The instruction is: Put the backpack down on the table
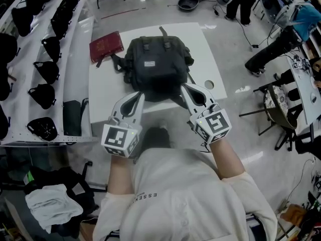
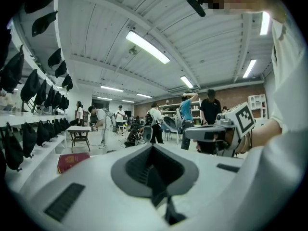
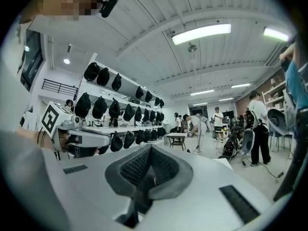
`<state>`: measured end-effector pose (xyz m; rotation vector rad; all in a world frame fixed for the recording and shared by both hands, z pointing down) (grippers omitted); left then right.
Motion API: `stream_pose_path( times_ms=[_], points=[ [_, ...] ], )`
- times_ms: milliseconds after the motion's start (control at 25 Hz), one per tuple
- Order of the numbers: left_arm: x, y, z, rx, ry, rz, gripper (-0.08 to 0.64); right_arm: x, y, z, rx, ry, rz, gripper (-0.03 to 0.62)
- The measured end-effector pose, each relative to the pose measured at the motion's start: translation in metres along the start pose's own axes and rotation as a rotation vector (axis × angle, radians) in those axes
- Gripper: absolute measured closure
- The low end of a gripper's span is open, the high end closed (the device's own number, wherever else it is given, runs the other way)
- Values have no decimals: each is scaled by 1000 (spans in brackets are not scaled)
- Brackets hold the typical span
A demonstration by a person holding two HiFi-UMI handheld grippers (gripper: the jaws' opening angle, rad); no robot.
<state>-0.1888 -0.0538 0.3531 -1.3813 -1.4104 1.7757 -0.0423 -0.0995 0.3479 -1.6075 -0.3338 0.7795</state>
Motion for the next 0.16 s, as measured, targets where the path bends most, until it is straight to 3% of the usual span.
stream_pose_path(
  times_ms=[160],
  points=[
    [4,3,4,50,-15,-9,557,3,1,-2,-14,-5,-3,578]
  ],
)
Point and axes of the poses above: the fingertips, and each gripper's own axes: x backward along the fingers, z to its left, y out of its top, the point moved 2 cm from there along x, backward along the fingers, and after that the axes turned 15 degrees about z, right-handed, at the moved point
